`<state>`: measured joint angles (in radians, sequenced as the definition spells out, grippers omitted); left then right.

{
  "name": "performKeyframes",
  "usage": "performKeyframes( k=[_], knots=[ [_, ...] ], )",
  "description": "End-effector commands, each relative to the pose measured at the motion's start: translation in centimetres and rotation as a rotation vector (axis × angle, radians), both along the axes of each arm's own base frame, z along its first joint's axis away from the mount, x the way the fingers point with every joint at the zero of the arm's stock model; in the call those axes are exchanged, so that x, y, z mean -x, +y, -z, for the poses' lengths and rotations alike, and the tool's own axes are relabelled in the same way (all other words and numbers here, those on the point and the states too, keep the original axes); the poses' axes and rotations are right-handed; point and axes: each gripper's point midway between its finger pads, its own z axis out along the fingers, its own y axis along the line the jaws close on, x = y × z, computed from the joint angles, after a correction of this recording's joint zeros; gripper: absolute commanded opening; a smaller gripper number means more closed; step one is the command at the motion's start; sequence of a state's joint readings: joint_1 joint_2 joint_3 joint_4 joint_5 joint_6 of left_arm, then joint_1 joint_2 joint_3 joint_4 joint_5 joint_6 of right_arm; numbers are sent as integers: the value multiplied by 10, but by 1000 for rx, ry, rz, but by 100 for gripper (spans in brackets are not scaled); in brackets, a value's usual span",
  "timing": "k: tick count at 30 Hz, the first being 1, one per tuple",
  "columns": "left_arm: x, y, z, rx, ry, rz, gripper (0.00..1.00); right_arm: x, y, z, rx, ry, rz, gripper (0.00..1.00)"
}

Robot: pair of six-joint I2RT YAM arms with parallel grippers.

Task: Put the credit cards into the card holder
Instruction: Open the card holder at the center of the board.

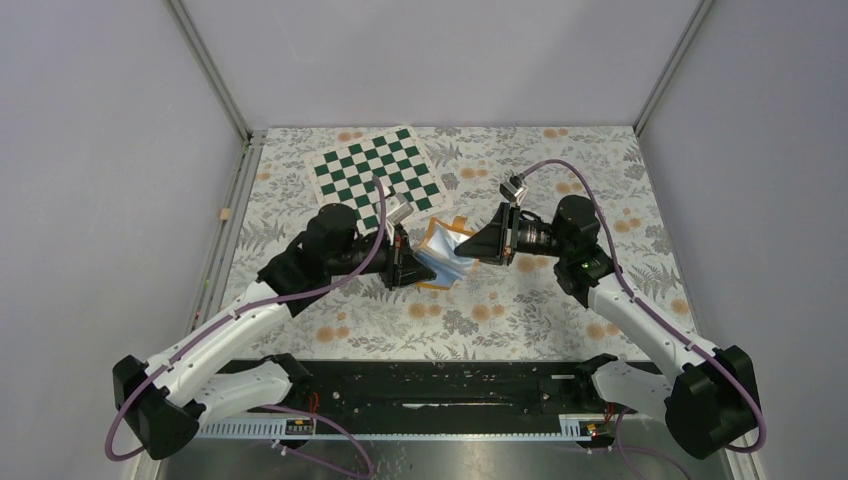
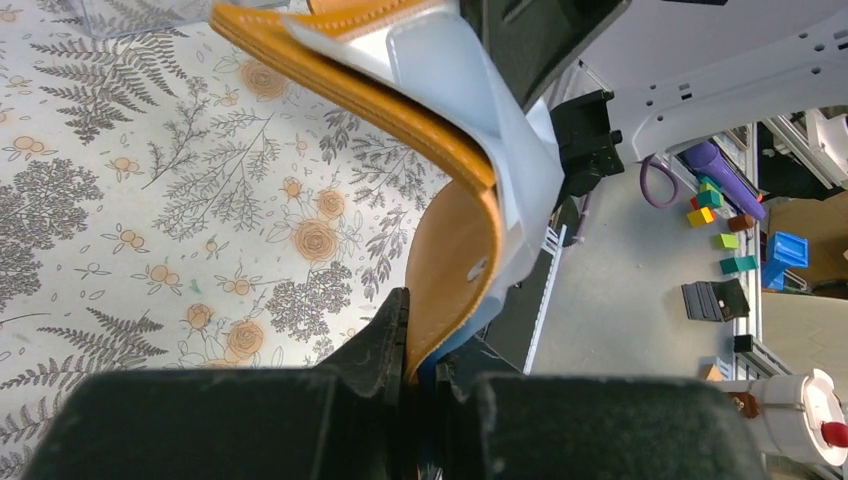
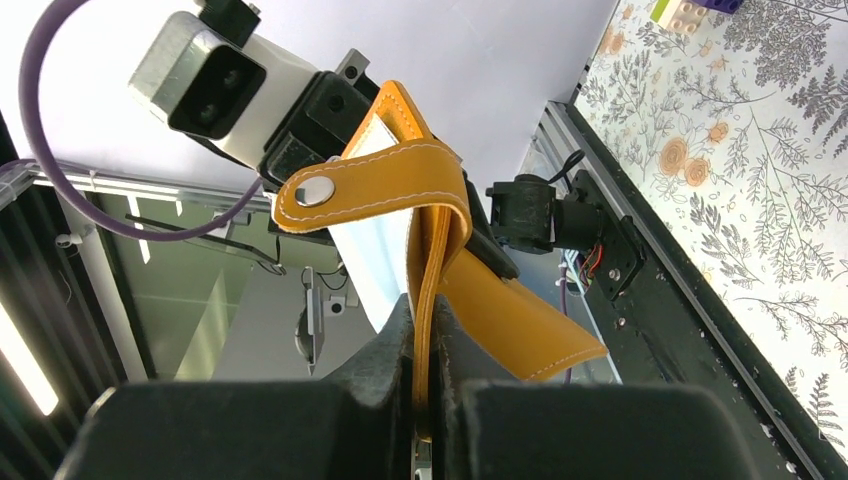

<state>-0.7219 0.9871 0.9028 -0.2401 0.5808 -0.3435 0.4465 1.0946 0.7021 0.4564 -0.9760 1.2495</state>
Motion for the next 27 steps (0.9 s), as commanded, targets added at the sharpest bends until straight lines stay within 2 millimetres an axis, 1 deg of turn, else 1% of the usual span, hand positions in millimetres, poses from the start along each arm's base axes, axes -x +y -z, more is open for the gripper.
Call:
performKeyframes(
  k=[1,6,7,8,12,15,16,18,22,25,27],
  knots=[
    [-35,0,-144,312,-359,-133,0,43,-2,40,78,104,-186,0],
    [-32,-4,-147,322,-342,-106,0,43,0,42,76,92,-191,0],
    [-31,-4,-145,320,-339,-105,0,42,0,39,72,80,-188,4],
    [-30,-3,-143,319,-336,-104,0,41,0,38,70,69,-184,13],
    [-23,3,-121,279,-301,-101,0,37,1,27,60,-11,-163,39],
    [-14,6,-99,236,-250,-81,0,35,1,20,52,-70,-159,54],
    [-11,7,-92,226,-232,-73,0,34,2,18,51,-86,-158,57],
    [-5,8,-81,209,-197,-57,0,33,2,17,51,-108,-158,62],
    [7,6,-70,193,-123,-5,0,31,3,19,58,-139,-163,67],
    [11,5,-61,158,-62,17,0,30,3,18,78,-172,-166,71],
    [13,4,-53,123,0,25,0,29,2,14,93,-211,-159,74]
  ],
)
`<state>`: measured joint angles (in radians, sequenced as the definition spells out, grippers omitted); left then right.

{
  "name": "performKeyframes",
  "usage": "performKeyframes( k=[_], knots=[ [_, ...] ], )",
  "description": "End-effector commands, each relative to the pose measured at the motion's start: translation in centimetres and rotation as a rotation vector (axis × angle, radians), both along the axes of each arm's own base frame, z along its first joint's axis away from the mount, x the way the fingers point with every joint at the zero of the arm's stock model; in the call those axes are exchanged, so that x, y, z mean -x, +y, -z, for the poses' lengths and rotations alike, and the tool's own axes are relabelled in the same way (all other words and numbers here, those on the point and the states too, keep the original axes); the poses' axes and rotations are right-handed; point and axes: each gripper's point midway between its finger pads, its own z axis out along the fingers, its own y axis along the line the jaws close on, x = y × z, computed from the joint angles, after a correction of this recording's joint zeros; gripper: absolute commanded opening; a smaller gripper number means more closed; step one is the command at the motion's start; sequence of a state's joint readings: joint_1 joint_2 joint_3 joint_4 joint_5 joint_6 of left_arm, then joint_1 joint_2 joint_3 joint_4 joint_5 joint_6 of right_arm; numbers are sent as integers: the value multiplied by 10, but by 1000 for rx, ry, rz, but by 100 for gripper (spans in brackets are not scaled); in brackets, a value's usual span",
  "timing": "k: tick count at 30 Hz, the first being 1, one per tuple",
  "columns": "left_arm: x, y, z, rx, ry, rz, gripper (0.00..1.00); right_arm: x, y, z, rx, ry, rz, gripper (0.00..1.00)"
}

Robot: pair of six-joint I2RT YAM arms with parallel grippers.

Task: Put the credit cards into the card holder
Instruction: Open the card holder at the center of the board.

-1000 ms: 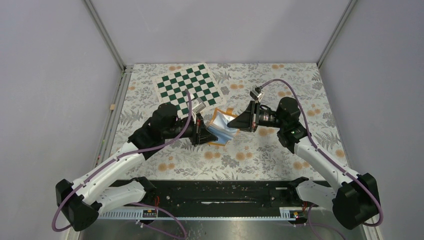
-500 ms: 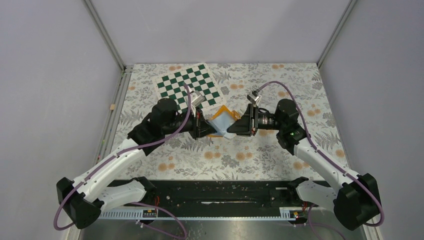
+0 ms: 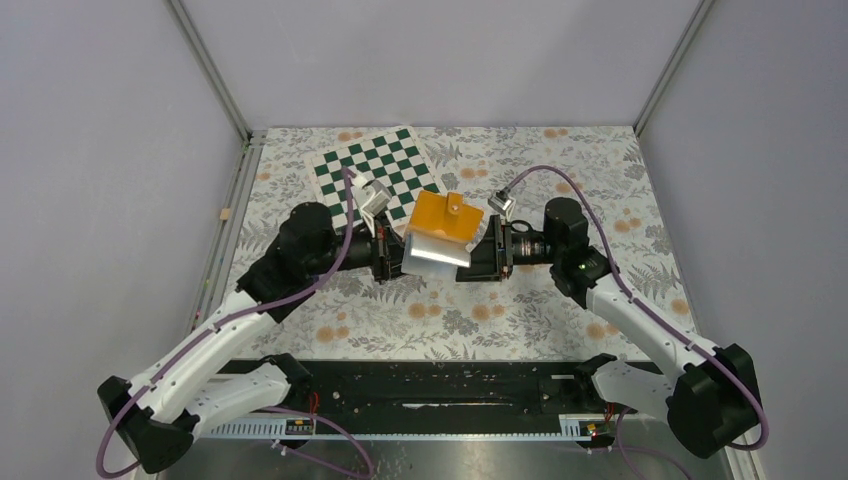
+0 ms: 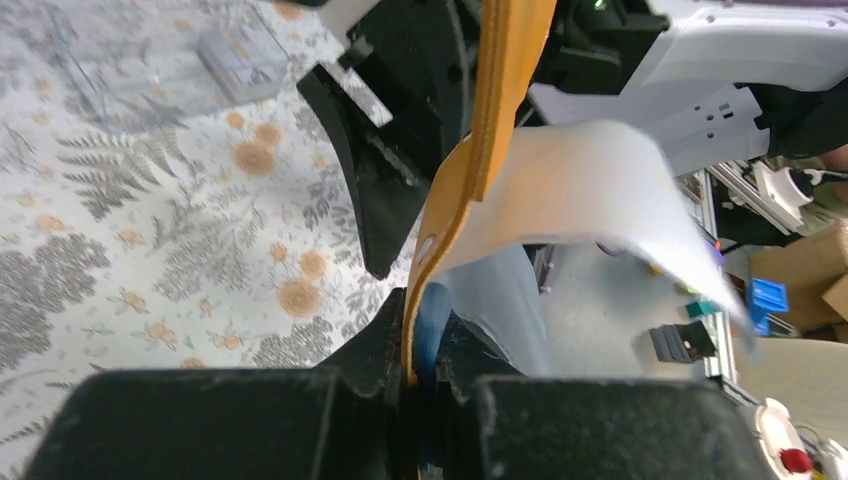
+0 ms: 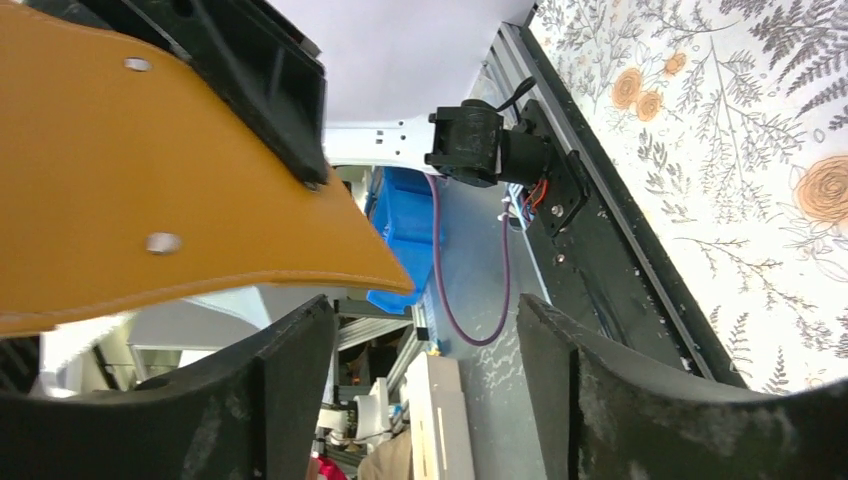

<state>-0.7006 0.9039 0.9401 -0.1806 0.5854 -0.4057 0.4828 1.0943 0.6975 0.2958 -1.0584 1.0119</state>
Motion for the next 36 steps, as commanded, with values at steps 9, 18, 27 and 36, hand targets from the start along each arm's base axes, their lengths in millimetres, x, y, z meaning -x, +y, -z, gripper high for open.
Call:
performKeyframes(
  k=[9,18,27,36],
  knots=[
    [19,-24,20,-19,347,160,0,-8,-6,-7,121,-219,18,82],
    [26,-26,34,-42,431,200,0,-23,-6,3,163,-229,102,77],
    [28,-27,46,-59,468,207,0,-28,-2,-32,-3,-301,173,61],
    [20,-33,42,-23,465,195,0,-28,7,-34,-135,-187,145,24]
  ],
)
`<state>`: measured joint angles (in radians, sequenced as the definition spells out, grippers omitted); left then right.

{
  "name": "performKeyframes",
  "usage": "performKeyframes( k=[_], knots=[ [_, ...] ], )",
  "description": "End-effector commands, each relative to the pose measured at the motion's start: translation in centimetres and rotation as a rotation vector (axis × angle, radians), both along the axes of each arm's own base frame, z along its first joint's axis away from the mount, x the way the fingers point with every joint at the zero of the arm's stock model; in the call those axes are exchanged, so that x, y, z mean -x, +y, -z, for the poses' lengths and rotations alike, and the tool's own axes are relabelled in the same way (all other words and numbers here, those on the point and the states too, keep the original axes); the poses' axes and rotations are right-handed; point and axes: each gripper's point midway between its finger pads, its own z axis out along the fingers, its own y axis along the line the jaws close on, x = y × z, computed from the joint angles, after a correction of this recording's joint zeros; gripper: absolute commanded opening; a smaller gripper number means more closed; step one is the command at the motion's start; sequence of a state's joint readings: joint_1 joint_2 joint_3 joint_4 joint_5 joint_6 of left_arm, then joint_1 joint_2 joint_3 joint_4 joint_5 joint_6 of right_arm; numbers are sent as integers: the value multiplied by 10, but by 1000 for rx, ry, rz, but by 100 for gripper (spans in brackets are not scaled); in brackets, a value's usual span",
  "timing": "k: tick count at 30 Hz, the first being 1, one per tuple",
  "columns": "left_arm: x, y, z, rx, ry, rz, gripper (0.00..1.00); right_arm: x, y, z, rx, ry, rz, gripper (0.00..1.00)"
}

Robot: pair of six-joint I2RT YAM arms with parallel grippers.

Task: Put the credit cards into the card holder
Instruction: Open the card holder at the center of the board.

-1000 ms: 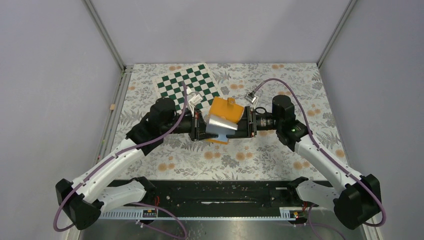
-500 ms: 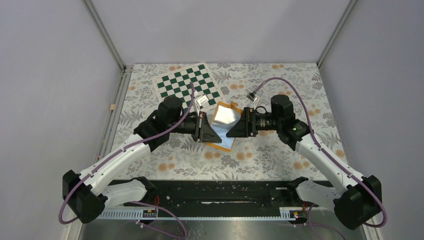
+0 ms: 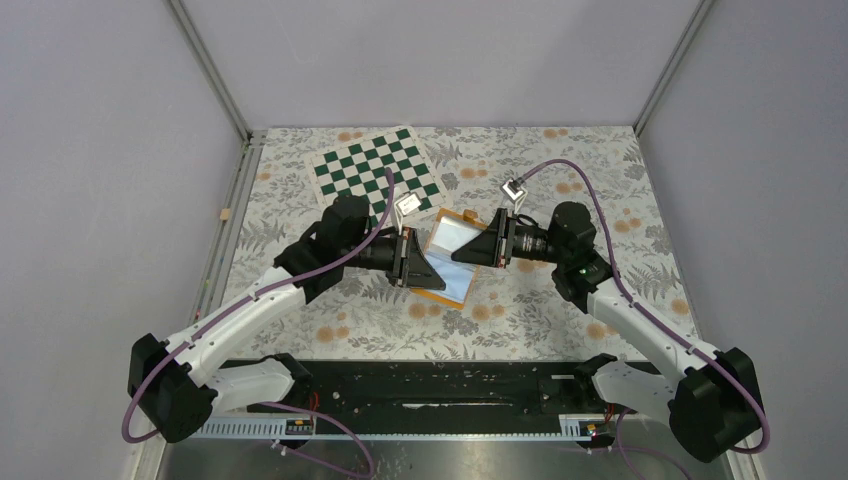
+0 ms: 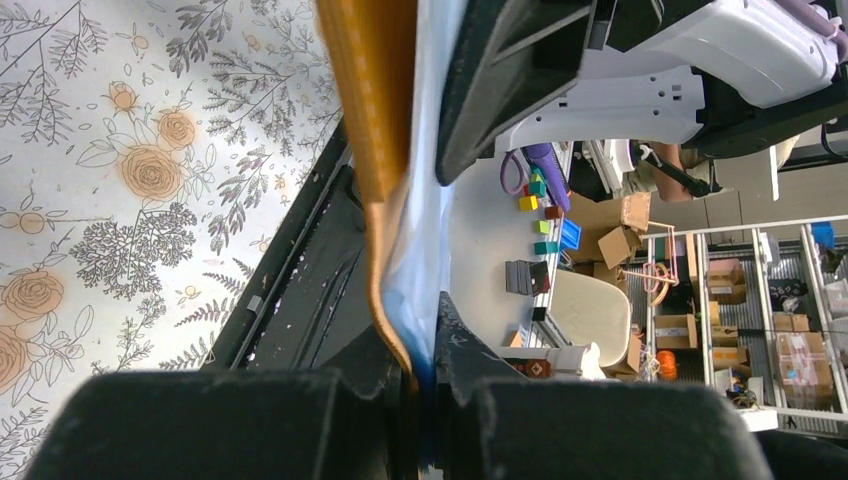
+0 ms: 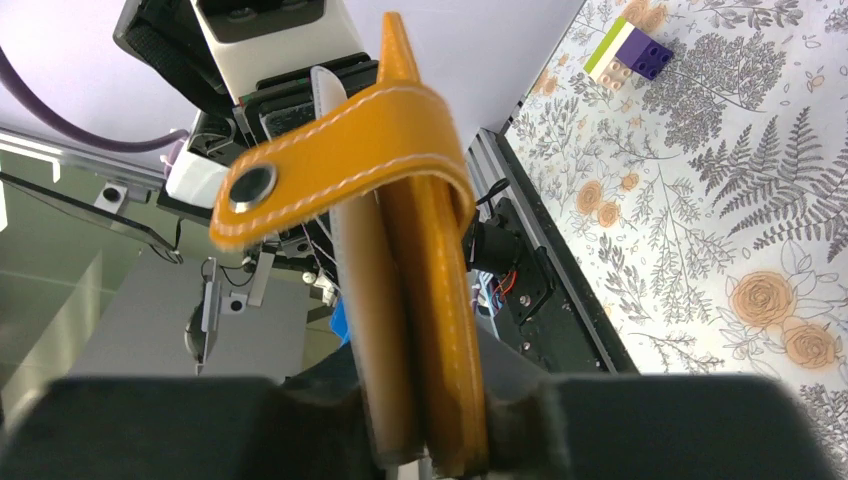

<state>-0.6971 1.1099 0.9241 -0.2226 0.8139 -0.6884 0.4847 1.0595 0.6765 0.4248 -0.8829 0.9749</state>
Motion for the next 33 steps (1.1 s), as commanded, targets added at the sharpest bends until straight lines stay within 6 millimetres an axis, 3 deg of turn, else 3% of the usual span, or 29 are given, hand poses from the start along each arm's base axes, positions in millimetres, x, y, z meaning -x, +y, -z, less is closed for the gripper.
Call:
performKeyframes(
  k=[1,3,4,6,8,12,17,22,26,33],
  knots=[
    [-3,-7,-15,64,-45,20,2,2,5,-20,-87,-18,-34,16],
    [-5,-6,-15,59,-58,7,13,2,5,-18,-78,-12,-31,4],
    [-7,-5,-13,49,-69,-11,24,1,5,-17,-73,-10,-25,0],
    [-13,-1,-9,13,-93,-56,50,0,3,-10,-54,7,-2,0],
    [-24,6,-6,-29,-131,-133,69,-3,1,-1,-30,34,34,0],
    [-52,29,-4,-131,-201,-342,95,-14,-9,31,27,119,176,0],
    [-78,57,-18,-177,-280,-560,99,-32,-34,92,152,259,427,0],
    [-71,52,-45,-77,-337,-520,99,-44,-55,142,240,329,589,0],
    [-65,40,-64,8,-341,-465,99,-50,-55,160,210,358,621,0],
    [-63,30,-80,91,-340,-435,99,-55,-65,198,260,477,717,0]
  ],
)
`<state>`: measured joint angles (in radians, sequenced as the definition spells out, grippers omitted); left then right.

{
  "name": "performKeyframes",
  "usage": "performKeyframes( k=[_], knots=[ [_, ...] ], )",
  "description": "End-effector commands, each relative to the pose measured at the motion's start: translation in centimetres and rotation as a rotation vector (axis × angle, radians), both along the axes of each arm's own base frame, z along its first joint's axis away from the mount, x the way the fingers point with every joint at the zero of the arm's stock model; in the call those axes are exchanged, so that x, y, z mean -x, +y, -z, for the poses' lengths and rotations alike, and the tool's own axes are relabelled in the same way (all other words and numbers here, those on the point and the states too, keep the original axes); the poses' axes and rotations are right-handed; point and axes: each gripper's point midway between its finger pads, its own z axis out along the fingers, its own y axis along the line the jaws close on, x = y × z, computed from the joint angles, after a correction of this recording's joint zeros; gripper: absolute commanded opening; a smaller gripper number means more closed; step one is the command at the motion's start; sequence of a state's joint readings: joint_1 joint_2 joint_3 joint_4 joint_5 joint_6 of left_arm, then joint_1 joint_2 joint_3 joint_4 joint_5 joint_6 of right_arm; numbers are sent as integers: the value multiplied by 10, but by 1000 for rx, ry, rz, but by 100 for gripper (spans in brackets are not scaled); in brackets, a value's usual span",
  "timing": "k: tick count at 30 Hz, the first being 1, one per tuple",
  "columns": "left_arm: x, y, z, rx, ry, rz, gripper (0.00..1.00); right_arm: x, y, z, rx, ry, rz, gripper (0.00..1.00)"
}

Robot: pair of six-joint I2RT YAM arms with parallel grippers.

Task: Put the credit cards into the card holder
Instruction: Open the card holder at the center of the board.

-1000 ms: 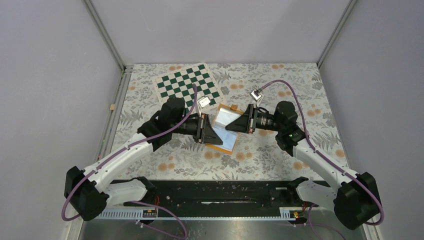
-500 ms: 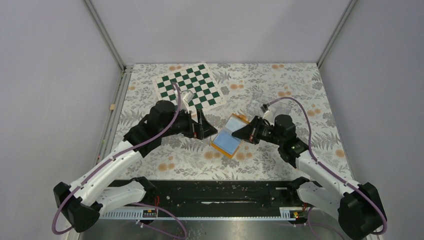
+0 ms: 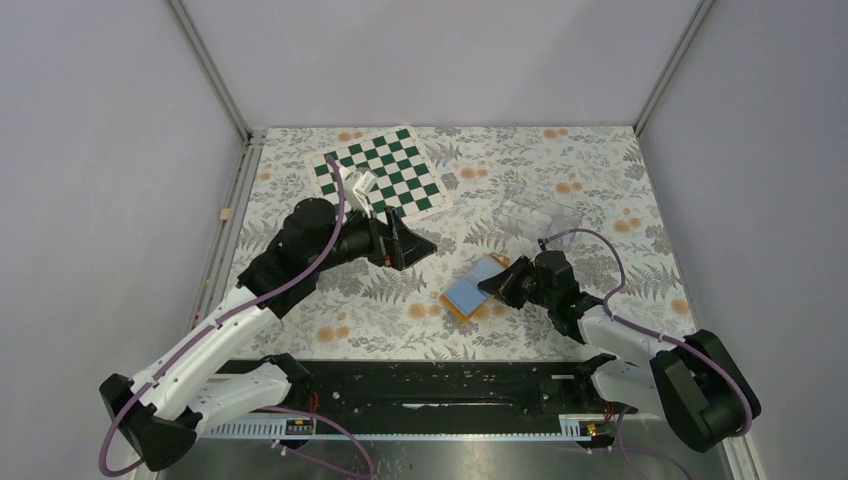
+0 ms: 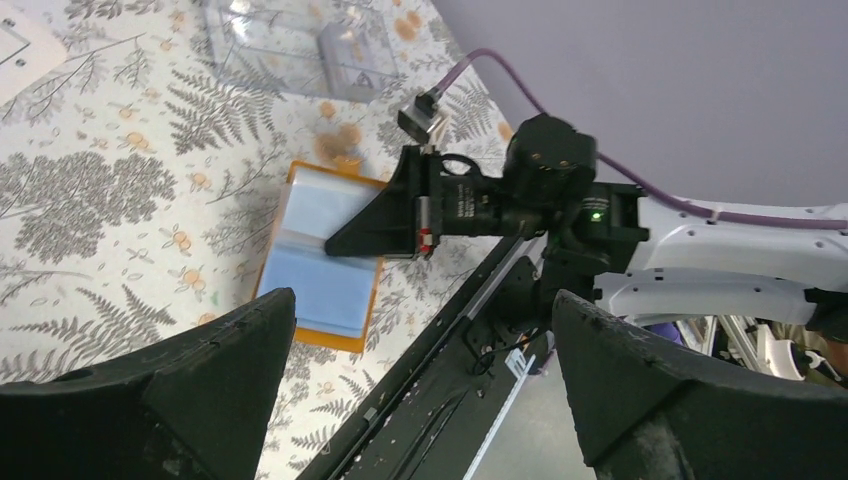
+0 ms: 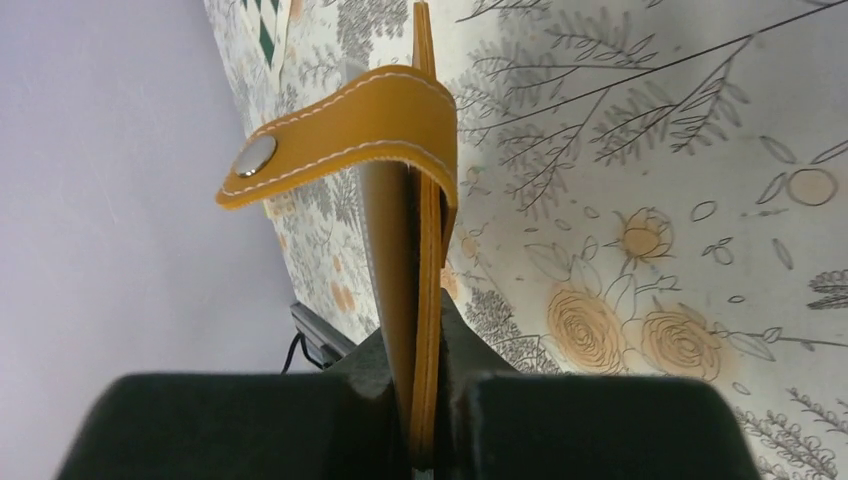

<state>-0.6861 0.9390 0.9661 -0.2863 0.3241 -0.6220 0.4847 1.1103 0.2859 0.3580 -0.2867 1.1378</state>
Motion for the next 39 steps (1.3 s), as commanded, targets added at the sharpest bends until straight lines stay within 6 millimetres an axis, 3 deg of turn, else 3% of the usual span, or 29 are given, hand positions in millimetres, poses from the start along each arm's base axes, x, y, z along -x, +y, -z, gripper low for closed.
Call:
performKeyframes(
  k=[1,7,14,20,27,29,34,36,39],
  knots=[
    [-1,-10,-46,121,-94,40,99,-20,-6,-1,-12,-31,120,0],
    [-1,-10,-47,127,-100,41,99,-20,-16,21,32,41,183,11],
    [1,-6,-47,119,-113,39,99,-10,-17,37,18,146,213,42],
    [0,-1,-46,120,-123,19,99,11,-33,44,28,243,280,68],
    [-4,-3,-32,94,-52,9,99,45,-61,53,49,335,386,80],
    [-6,-4,-26,87,-22,6,99,50,-72,50,69,319,421,81],
    [-9,-5,-11,57,40,3,99,40,-99,10,142,117,476,82],
    [-9,-6,-5,45,58,12,99,36,-97,-3,197,67,415,81],
    [-9,-7,6,25,92,25,99,26,-77,-22,296,13,224,81]
  ],
)
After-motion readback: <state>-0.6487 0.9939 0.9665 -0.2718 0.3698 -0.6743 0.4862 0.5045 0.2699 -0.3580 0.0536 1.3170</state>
